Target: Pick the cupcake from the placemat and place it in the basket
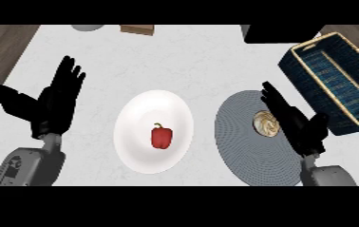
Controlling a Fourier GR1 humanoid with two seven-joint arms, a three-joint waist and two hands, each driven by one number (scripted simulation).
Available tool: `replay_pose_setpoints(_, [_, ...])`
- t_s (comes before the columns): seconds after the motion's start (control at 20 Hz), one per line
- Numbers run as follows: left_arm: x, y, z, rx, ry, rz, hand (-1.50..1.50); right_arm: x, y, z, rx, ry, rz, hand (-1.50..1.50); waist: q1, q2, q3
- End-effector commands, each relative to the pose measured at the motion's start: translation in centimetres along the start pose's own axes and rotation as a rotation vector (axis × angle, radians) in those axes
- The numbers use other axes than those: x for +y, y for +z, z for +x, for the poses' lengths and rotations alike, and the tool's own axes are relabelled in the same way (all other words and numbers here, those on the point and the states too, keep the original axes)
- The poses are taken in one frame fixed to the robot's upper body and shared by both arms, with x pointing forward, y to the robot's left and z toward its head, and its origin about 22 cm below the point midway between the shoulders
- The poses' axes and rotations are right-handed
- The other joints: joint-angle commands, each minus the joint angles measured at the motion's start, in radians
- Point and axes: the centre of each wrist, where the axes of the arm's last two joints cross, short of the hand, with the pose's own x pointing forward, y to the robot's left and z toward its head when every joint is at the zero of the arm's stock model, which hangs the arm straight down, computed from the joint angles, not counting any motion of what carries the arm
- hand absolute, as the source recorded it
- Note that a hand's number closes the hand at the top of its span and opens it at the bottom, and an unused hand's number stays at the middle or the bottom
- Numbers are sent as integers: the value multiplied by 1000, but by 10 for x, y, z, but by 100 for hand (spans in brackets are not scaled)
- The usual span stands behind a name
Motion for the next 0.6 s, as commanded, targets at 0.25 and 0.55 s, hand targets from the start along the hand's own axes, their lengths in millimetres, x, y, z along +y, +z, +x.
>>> replay_pose_setpoints(0.25, [-7,24,10,-224,-123,-54,0,-90,25,50,-437,-4,21,150,4,7,4])
replay_pose_setpoints(0.55, [-5,41,-28,-154,-89,-87,0,52,41,24,-524,215,136,-150,2,12,0])
